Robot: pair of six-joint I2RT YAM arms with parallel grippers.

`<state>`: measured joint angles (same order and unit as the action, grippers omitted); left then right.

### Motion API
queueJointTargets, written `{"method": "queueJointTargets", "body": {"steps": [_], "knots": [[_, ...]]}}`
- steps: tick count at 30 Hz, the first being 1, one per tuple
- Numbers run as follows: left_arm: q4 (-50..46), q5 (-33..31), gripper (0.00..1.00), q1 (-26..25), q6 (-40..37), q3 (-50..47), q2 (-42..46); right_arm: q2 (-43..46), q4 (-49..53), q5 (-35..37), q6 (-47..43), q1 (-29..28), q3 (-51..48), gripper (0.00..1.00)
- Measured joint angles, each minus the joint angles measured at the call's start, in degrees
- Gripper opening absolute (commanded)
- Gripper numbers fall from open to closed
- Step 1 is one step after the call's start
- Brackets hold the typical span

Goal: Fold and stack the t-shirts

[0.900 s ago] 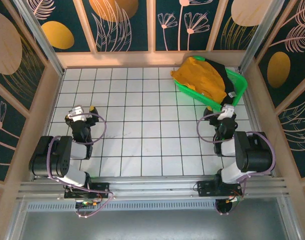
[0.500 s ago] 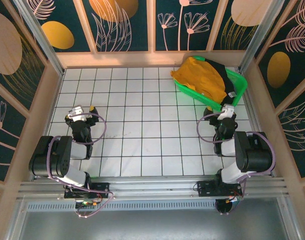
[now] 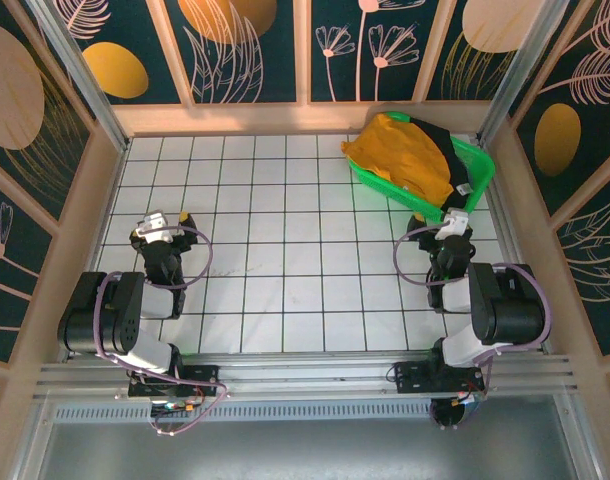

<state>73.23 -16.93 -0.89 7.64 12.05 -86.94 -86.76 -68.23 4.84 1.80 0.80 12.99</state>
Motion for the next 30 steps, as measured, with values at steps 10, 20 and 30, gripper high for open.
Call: {"method": "queueJointTargets", "body": {"steps": [10,20,30], "knots": [[-37.31,-12.02,0.99,-2.54,23.1,23.56,24.87,15.58,49.22,3.3,21.81,1.53,43.56,0.8],[-64.43,5.29,0.96,-8.26,38.71,51.87,4.76,-14.38,87.69,-4.52,29.86,5.42,75.32,0.61],[-72.83,17.55,0.76,-21.35,36.3,48.7,3.56,-26.27,101.48,-7.45,27.04,4.37,76.83,0.27]]}}
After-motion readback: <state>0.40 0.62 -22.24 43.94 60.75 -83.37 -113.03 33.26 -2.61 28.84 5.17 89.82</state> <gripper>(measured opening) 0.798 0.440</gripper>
